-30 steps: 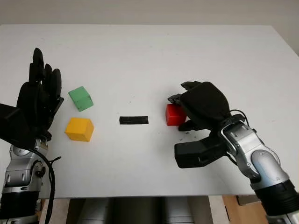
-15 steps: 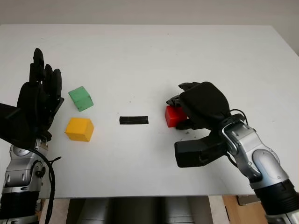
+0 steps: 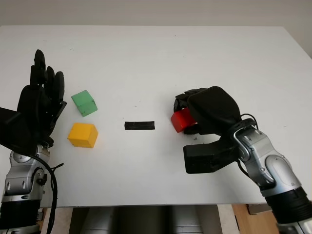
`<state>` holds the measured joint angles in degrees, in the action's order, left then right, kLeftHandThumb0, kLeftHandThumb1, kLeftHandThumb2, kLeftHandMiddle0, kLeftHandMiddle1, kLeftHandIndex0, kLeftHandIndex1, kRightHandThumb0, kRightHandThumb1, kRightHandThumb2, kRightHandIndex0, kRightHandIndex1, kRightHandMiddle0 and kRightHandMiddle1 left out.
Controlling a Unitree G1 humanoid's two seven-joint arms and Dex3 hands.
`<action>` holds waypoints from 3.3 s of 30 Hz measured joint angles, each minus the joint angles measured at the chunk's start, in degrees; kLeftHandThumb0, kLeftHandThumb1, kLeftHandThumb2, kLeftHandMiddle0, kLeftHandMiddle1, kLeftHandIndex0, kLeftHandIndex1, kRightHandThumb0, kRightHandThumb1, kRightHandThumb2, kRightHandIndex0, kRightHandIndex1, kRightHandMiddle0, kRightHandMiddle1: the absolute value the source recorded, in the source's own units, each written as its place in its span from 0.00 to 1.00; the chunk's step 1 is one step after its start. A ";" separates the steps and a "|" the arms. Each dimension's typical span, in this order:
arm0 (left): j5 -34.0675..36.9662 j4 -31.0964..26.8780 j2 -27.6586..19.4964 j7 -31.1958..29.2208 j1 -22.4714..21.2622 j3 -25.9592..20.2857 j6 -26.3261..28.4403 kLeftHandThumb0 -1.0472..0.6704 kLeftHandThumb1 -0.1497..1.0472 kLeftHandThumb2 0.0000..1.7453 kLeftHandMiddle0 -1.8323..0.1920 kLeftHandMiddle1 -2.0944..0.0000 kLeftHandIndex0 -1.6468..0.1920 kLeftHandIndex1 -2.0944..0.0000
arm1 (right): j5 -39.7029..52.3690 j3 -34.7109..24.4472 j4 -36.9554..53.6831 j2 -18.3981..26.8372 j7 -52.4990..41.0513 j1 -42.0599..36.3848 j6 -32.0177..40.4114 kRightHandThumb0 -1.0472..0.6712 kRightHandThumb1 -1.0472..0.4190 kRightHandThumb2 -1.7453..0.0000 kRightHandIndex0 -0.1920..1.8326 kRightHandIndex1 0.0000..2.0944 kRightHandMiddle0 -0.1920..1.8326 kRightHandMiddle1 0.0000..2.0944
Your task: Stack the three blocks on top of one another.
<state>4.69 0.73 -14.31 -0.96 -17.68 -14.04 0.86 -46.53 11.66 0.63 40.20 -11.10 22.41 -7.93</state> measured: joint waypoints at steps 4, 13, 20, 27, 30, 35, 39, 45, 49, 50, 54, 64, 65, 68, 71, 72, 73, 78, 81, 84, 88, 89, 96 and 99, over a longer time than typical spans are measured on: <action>0.00 0.01 0.01 -0.08 0.05 0.02 -0.06 0.21 1.00 0.27 0.99 0.97 0.98 0.97 | 9.44 -1.35 -3.19 -1.43 -7.52 5.51 1.34 0.43 0.08 0.97 0.36 0.02 0.31 0.61; -0.01 -0.17 0.17 0.01 0.44 0.10 -0.07 0.21 1.00 0.27 1.00 0.98 0.98 0.97 | 22.03 -0.99 -17.92 -4.58 -16.13 21.35 -4.68 0.43 0.10 0.97 0.35 0.02 0.34 0.62; -0.06 -0.84 0.22 0.14 0.79 0.22 -0.06 0.21 1.00 0.27 1.00 0.97 0.98 0.97 | 23.95 2.47 -33.80 -6.81 -18.27 31.49 -17.76 0.40 0.09 0.97 0.32 0.01 0.33 0.62; -0.20 -0.92 0.32 0.32 0.98 0.24 -0.07 0.21 1.00 0.28 1.00 0.98 0.98 0.97 | 18.52 7.09 -43.02 -8.27 -14.35 36.98 -31.04 0.37 0.10 0.97 0.32 0.01 0.33 0.64; -0.27 -0.95 0.32 0.36 1.05 0.25 -0.06 0.21 1.00 0.28 1.00 0.98 0.98 0.98 | 13.53 9.58 -45.86 -8.30 -9.61 38.10 -35.84 0.35 0.09 0.97 0.32 0.01 0.34 0.64; -0.29 -0.98 0.59 0.64 1.07 0.28 -0.09 0.21 1.00 0.27 1.00 0.98 0.98 0.97 | 5.80 12.86 -50.03 -8.21 0.24 40.63 -42.09 0.33 0.10 0.97 0.31 0.01 0.36 0.63; -0.43 -1.00 0.71 0.96 1.07 0.36 -0.09 0.21 1.00 0.28 1.00 0.98 0.99 0.98 | -1.35 15.85 -51.54 -8.04 9.80 42.62 -44.66 0.32 0.11 0.97 0.31 0.02 0.37 0.61; -0.55 -1.09 0.73 1.10 1.08 0.48 -0.08 0.21 1.00 0.28 1.00 0.98 0.99 0.98 | -7.60 19.72 -55.02 -8.10 19.74 44.52 -46.43 0.31 0.11 0.97 0.31 0.02 0.38 0.60; -0.69 -1.13 0.78 1.08 1.10 0.67 -0.08 0.21 1.00 0.28 1.00 0.99 0.99 0.98 | -9.32 21.63 -56.94 -8.37 23.77 45.99 -46.89 0.31 0.12 0.97 0.31 0.02 0.38 0.59; -0.68 -1.13 0.79 1.08 1.12 0.70 -0.09 0.21 1.00 0.28 1.00 0.99 0.99 0.98 | -9.55 21.99 -57.27 -8.53 24.63 46.26 -46.91 0.31 0.12 0.97 0.31 0.02 0.38 0.59; -0.68 -1.14 0.79 1.07 1.16 0.73 -0.09 0.21 1.00 0.28 1.00 0.99 0.99 0.98 | -11.34 24.05 -58.82 -9.24 27.73 47.35 -47.13 0.29 0.12 0.97 0.30 0.02 0.39 0.59; -0.81 -1.22 1.18 1.49 1.52 0.76 -0.21 0.20 1.00 0.28 1.00 0.98 0.98 0.97 | -12.20 27.40 -62.03 -10.48 28.86 48.20 -49.25 0.29 0.09 0.97 0.29 0.02 0.35 0.67; -0.81 -1.22 1.20 1.56 1.52 0.78 -0.30 0.20 1.00 0.28 1.00 0.98 0.98 0.97 | -12.17 27.52 -62.13 -10.51 28.59 48.26 -49.48 0.29 0.09 0.97 0.29 0.02 0.35 0.67; -0.83 -1.32 1.24 1.71 1.53 0.82 -0.30 0.21 1.00 0.28 1.00 0.99 0.99 0.98 | -12.16 27.85 -62.57 -10.73 28.44 48.29 -49.75 0.29 0.10 0.97 0.30 0.03 0.36 0.67; -0.84 -1.51 1.25 1.72 1.53 0.83 -0.29 0.21 1.00 0.29 1.00 0.99 0.99 0.98 | -12.14 28.13 -62.76 -10.89 28.44 48.30 -50.00 0.29 0.11 0.97 0.30 0.03 0.37 0.66; -0.84 -1.52 1.25 1.73 1.53 0.83 -0.29 0.21 1.00 0.29 1.00 0.99 0.99 0.98 | -12.14 28.20 -62.86 -10.97 28.44 48.30 -50.02 0.28 0.11 0.97 0.30 0.03 0.37 0.66; -0.84 -1.53 1.25 1.75 1.53 0.83 -0.28 0.21 1.00 0.28 1.00 0.99 0.99 0.98 | -12.14 28.29 -62.90 -11.02 28.50 48.30 -50.02 0.28 0.11 0.97 0.30 0.03 0.37 0.66; -0.83 -1.98 1.26 1.83 1.62 0.84 0.28 0.20 1.00 0.28 1.00 1.00 1.00 0.98 | -12.61 28.72 -62.99 -11.32 30.13 48.33 -49.97 0.27 0.12 0.97 0.31 0.03 0.38 0.66; -0.82 -2.14 1.26 1.81 1.62 0.85 0.28 0.21 1.00 0.28 1.00 1.00 0.99 0.98 | -12.80 29.15 -63.26 -11.72 30.18 48.36 -49.83 0.27 0.12 0.97 0.31 0.03 0.38 0.67; -0.83 -2.25 1.26 1.81 1.70 0.86 0.28 0.21 1.00 0.28 1.00 1.00 0.99 0.98 | -13.12 29.59 -63.66 -12.07 30.90 48.39 -49.70 0.27 0.12 0.97 0.31 0.03 0.38 0.67; -0.79 -2.31 1.43 1.83 1.81 0.88 0.29 0.21 1.00 0.28 1.00 1.00 0.99 0.97 | -14.17 30.55 -63.77 -12.35 33.42 48.40 -49.20 0.26 0.12 0.97 0.32 0.03 0.38 0.69; -0.80 -2.31 1.44 1.83 1.83 0.90 0.29 0.20 1.00 0.28 1.00 1.00 0.99 0.97 | -14.68 30.83 -63.77 -12.40 34.29 48.40 -48.83 0.25 0.11 0.97 0.32 0.03 0.37 0.71; -0.83 -2.31 1.55 2.02 1.87 0.98 0.29 0.19 1.00 0.27 1.00 1.00 0.99 0.98 | -15.90 32.09 -63.77 -12.45 36.79 48.44 -47.77 0.25 0.11 0.97 0.32 0.03 0.35 0.74; -0.80 -2.31 1.64 2.01 1.88 0.98 0.32 0.19 1.00 0.28 1.00 0.99 0.99 0.98 | -16.07 32.51 -63.77 -12.45 37.45 48.45 -47.50 0.25 0.11 0.97 0.32 0.03 0.35 0.74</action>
<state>3.89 -1.58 -12.67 1.05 -15.80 -13.06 1.18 -62.61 44.18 -63.14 27.75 26.34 70.85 -55.42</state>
